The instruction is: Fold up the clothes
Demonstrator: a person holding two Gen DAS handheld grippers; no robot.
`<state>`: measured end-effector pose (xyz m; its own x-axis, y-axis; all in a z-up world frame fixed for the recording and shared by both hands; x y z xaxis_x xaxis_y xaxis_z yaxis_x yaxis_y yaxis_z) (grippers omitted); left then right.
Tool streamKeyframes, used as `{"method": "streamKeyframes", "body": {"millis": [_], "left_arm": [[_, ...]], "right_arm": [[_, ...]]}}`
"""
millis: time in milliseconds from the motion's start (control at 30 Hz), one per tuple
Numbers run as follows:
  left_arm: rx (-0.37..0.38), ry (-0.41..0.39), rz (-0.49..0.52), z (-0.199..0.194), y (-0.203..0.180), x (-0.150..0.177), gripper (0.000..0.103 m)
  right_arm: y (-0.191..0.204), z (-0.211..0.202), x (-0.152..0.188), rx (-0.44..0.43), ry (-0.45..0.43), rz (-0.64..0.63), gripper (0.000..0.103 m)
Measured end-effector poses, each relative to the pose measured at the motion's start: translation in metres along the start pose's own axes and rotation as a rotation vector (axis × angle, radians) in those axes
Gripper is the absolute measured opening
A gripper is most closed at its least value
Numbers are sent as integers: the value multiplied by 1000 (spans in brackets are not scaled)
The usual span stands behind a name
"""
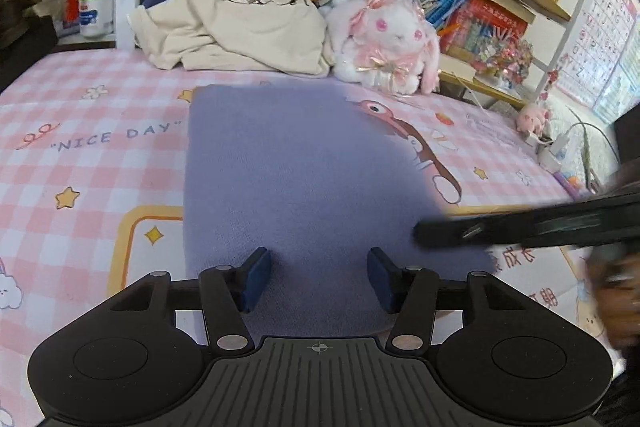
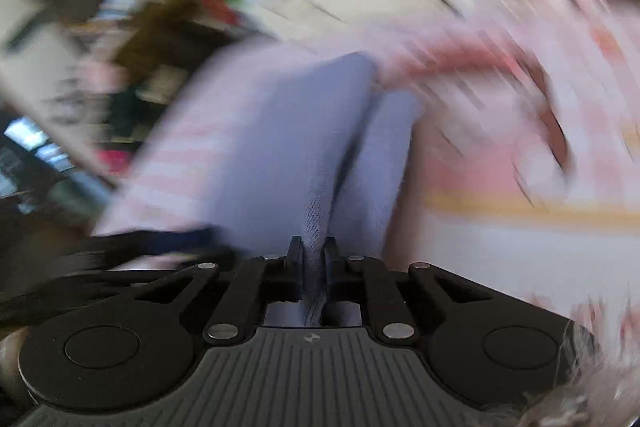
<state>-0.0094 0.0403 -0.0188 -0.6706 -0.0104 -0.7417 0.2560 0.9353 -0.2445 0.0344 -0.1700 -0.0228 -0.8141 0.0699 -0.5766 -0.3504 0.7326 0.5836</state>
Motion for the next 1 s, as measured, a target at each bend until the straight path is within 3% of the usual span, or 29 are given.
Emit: {"method": "streamKeyframes", "body": {"millis": [100,200,300,400,467,533,633,767,1000], "left_arm": [[-18,14,53,1,-6,0,56],[-31,13,58,-3,-9,-2,56],[-68,-9,54,-11,-9,-6,71],[-98,-40,25,-20,-3,-10,75],[-114,-44,-15,-23,5,-12,82],[-144,-42,-51,-25,11,-12,83],[-174,-33,-97,-25,21,-10,83],[-188,18,-181,-16,37,-7,83],[-80,109,-370,8,68,0,82]], "right_arm": [[-20,10,6,52,38,109,10],[-11,10,7,81,40,50,10],[-4,3,10,101,27,5,14],[4,-4,10,129,10,-45,16],[8,-8,9,157,-5,-78,24],[10,-14,9,202,-30,-94,44],[6,-20,8,228,-46,-92,55],[-9,-18,8,220,-3,4,62],[-36,-7,12,158,65,247,65]]}}
Point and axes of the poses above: each gripper's, at about its wrist camera, not at the fingertips, and z roughly the way its jaws point, y to its left, x to its underside, the point moved 2 cm from there along z, roughly the way its jaws point, and after that the axes turned 5 degrees about -y, right-handed, at the moved point
